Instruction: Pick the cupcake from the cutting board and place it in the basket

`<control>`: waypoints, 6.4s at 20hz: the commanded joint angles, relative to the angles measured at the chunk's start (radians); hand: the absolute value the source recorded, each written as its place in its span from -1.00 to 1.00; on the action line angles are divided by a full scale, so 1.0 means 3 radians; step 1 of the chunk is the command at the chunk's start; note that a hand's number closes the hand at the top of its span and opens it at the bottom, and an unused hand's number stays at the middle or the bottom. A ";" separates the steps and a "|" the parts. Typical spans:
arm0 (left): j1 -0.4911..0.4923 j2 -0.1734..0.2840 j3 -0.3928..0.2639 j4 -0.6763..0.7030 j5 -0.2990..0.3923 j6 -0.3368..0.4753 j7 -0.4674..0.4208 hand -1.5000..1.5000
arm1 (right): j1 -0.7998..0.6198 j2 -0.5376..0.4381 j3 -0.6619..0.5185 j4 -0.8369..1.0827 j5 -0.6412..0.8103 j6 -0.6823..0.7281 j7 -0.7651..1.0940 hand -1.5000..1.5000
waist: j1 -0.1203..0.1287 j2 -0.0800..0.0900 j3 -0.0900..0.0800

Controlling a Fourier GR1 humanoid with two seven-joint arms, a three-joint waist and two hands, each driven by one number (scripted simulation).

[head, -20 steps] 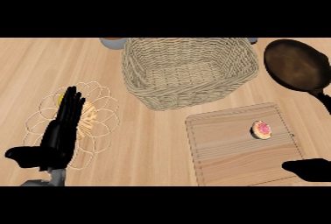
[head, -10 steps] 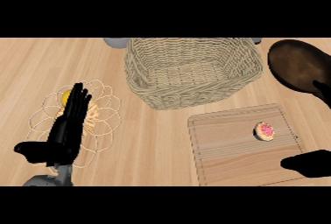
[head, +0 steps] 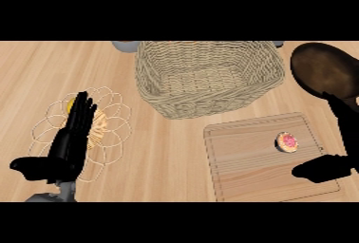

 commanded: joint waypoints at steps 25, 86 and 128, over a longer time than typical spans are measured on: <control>-0.0040 -0.0358 0.0275 -0.0130 -0.0395 -0.0225 0.0344 0.00 | 0.0160 0.1019 -0.0199 0.0849 0.1198 0.0003 -0.0554 -1.00 | -0.0019 -0.0001 0.0004; -0.0242 -0.0753 0.0468 -0.0025 -0.0686 -0.0783 0.0354 0.00 | -0.0888 0.2064 0.2261 0.2666 0.1874 -0.0963 -0.1404 1.00 | 0.0395 0.0060 0.0014; 0.0144 -0.0890 0.0511 -0.0039 -0.0862 -0.0576 0.0080 0.00 | -0.1823 0.1816 0.1587 0.1507 0.1550 -0.1524 -0.0426 1.00 | -0.0015 -0.0002 0.0004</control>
